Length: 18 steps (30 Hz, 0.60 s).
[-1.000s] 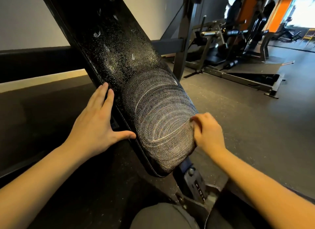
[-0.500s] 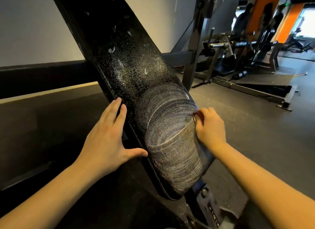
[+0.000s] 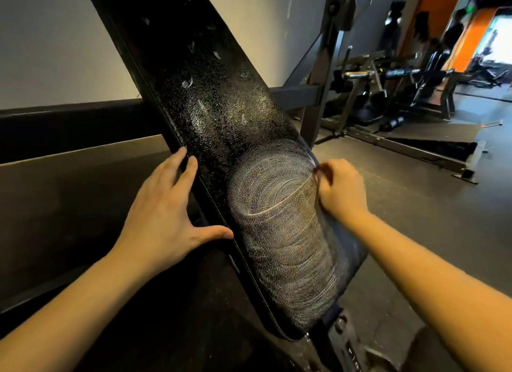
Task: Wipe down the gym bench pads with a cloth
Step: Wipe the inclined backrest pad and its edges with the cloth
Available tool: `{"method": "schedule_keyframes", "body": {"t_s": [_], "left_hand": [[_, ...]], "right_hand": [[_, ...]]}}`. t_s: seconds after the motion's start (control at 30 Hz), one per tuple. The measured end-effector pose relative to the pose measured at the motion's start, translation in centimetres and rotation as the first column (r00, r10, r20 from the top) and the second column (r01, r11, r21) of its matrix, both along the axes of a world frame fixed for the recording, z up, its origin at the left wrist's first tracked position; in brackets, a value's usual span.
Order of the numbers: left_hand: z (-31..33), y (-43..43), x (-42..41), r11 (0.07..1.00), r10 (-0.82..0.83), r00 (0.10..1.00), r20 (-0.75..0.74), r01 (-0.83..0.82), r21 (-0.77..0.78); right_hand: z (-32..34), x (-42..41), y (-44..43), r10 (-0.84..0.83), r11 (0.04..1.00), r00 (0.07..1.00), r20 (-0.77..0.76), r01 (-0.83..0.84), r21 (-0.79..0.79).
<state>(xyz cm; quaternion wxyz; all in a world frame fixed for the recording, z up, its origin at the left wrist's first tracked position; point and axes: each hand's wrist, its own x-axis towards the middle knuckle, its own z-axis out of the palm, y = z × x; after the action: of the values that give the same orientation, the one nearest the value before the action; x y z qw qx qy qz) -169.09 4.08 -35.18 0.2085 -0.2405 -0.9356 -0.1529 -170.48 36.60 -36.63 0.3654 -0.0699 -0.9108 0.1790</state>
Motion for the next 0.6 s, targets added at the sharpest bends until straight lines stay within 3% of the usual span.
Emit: {"method": "schedule_keyframes", "body": {"t_s": [0.07,0.13,0.2,0.27,0.33,0.4,0.5,0.6], "left_hand": [[0.0,0.1,0.0,1.0,0.006,1.0,0.006,-0.006,0.005],[0.0,0.0,-0.1,1.0,0.003,1.0,0.01,-0.004,0.024],[-0.1,-0.2,-0.2,1.0,-0.001,1.0,0.002,0.001,0.031],[-0.2,-0.3,-0.3,1.0,-0.014,1.0,-0.004,0.014,0.017],[-0.2,-0.4,-0.4,1.0,-0.016,1.0,-0.003,0.016,0.017],[0.0,-0.3,-0.2,0.999,-0.013,1.0,0.014,0.013,0.035],[0.1,0.1,0.2,0.998,-0.018,0.998,0.052,0.016,0.056],[0.0,0.2,0.3,0.999,-0.008,0.999,0.04,0.006,0.047]], "right_hand": [[2.4,-3.7,-1.6,-0.14,0.986,0.99,0.002,0.14,-0.092],[3.9,-5.3,-6.3,-0.073,0.993,0.996,-0.058,0.067,-0.101],[3.2,-3.0,-11.9,0.178,0.983,0.977,-0.12,-0.182,-0.022],[1.3,1.9,-14.3,0.484,0.874,0.871,-0.086,-0.476,0.098],[-0.8,5.3,-11.8,0.631,0.763,0.776,0.014,-0.624,0.172],[-1.7,5.7,-7.1,0.534,0.819,0.845,0.021,-0.523,0.234],[0.0,1.0,-2.3,0.129,0.984,0.991,-0.023,-0.125,0.126],[3.0,-4.0,-4.2,-0.118,0.993,0.993,-0.028,0.117,-0.031]]}}
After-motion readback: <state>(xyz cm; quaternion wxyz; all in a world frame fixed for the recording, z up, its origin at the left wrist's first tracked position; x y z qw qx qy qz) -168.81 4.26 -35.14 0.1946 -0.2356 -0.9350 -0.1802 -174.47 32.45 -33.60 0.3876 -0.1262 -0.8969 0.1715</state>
